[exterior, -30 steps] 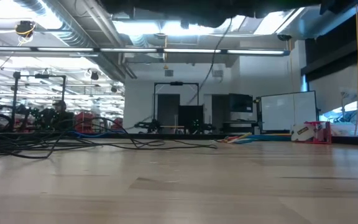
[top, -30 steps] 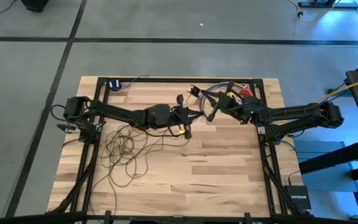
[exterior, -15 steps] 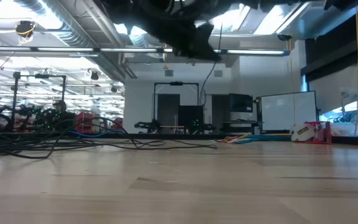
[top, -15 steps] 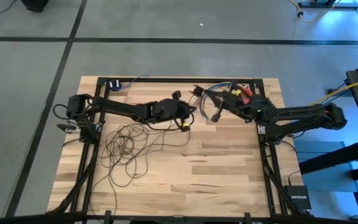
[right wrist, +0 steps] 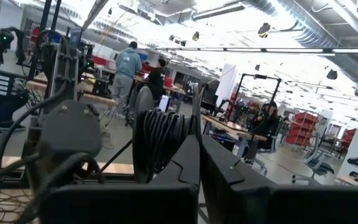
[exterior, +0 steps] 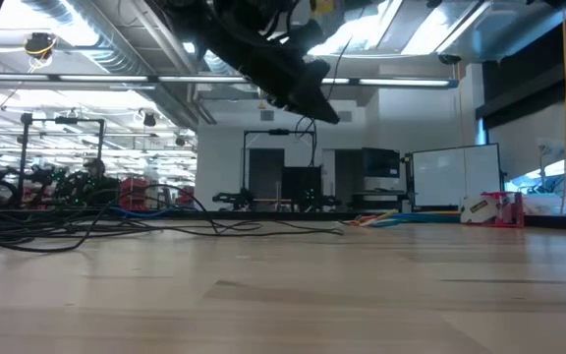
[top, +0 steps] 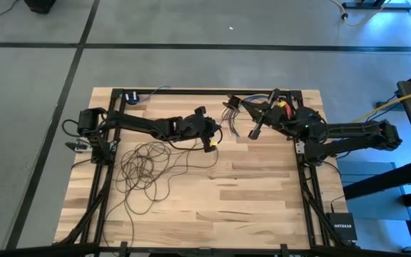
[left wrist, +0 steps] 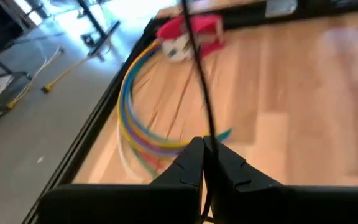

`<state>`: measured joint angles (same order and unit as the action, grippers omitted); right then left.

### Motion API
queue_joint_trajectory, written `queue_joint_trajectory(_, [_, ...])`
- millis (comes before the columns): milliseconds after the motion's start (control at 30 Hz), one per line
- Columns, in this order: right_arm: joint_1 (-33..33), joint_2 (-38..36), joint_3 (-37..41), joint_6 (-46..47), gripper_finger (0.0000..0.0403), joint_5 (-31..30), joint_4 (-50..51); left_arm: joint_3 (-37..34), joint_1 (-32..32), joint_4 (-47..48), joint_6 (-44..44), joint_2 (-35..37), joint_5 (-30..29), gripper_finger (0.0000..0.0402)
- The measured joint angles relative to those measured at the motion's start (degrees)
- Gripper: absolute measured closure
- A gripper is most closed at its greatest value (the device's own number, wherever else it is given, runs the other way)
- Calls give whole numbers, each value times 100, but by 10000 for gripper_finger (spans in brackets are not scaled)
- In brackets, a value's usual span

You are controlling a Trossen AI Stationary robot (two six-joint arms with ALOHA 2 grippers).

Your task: Coiling cords

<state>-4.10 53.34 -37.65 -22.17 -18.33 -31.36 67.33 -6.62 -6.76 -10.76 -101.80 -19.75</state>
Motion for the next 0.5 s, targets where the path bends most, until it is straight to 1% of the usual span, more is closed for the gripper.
queue_joint_trajectory(67, [0,0,0,-5,398,6,110,0,-48,193,13,0,-216,400])
queue_joint_trajectory(200, [0,0,0,-11,398,299,484,0,-219,714,28,15,-752,401])
queue_joint_trajectory(333, [0,2,2,23,398,348,1013,0,-460,1031,31,170,-803,401])
queue_joint_trajectory(500, [0,5,4,74,398,348,1565,0,-744,1428,37,649,-804,401])
